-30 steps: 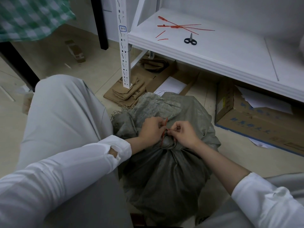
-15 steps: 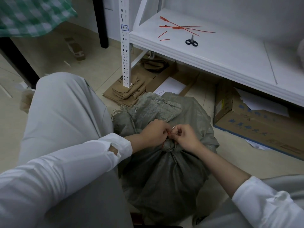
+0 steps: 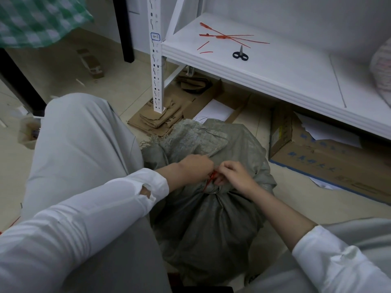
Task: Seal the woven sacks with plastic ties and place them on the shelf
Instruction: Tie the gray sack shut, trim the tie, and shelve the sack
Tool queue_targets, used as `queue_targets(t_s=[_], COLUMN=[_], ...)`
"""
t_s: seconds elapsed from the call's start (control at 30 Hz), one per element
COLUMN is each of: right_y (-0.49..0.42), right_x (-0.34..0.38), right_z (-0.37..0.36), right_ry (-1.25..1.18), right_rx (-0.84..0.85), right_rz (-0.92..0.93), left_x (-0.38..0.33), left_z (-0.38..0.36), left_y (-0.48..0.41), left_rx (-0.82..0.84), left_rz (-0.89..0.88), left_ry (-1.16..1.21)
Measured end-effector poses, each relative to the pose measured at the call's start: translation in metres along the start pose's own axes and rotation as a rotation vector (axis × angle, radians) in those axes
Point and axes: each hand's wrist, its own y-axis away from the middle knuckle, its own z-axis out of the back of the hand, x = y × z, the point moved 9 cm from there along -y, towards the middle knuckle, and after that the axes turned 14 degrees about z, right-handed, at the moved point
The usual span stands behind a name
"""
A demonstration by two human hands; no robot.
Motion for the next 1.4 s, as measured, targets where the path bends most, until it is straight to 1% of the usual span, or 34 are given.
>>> queue_targets(t_s=[0.17, 0.33, 0.4, 0.57, 0.7, 0.77, 0.87, 0.97, 1.03, 1.1, 1.2, 1.3, 1.37, 1.4], right_y=[0.004, 0.012, 0.016, 0.024, 0.027, 0.026, 0.023, 0.019, 0.018, 0.018, 0.022, 0.034, 0.042, 0.045], right_x=[0.002, -0.006, -0.009, -0.009, -0.013, -0.018, -0.028, -0.030, -0.031, -0.031, -0.033, -0.032, -0.031, -0.031], right_z=[-0.001, 0.004, 0.005, 0.007, 0.016, 0.021, 0.024, 0.018, 0.016, 0.014, 0.009, 0.007, 0.007, 0.005], right_ry=[0.096, 0.060, 0.038, 0.059, 0.119, 0.164, 0.268, 0.334, 0.342, 0.300, 0.112, 0.025, 0.003, 0.003], right_rx=[0.035, 0.021, 0.026, -0.005, -0.059, -0.079, -0.088, -0.081, -0.074, -0.062, -0.083, -0.094, -0.070, -0.040], right_rz=[0.002, -0.095, -0.138, -0.176, -0.181, -0.181, -0.182, -0.154, -0.150, -0.166, -0.260, -0.388, -0.450, -0.472], left_x=[-0.012, -0.011, -0.014, -0.017, -0.021, -0.026, -0.034, -0.030, -0.025, -0.024, -0.018, -0.013, -0.013, -0.011], left_z=[-0.011, -0.009, -0.009, -0.028, -0.028, -0.026, -0.024, -0.024, -0.029, -0.034, -0.037, -0.039, -0.036, -0.032], left_y=[0.009, 0.012, 0.012, 0.005, 0.007, 0.011, 0.018, 0.022, 0.021, 0.021, 0.018, 0.015, 0.016, 0.014], left_rx=[0.121, 0.099, 0.093, 0.164, 0.130, 0.104, 0.099, 0.109, 0.190, 0.318, 0.472, 0.582, 0.594, 0.543], left_rz=[-0.078, -0.071, -0.050, 0.038, 0.016, -0.005, -0.042, -0.024, 0.032, 0.078, 0.162, 0.213, 0.192, 0.177], left_ry=[-0.058, -0.035, 0.053, 0.442, 0.624, 0.693, 0.706, 0.762, 0.865, 0.960, 1.076, 1.173, 1.189, 1.208])
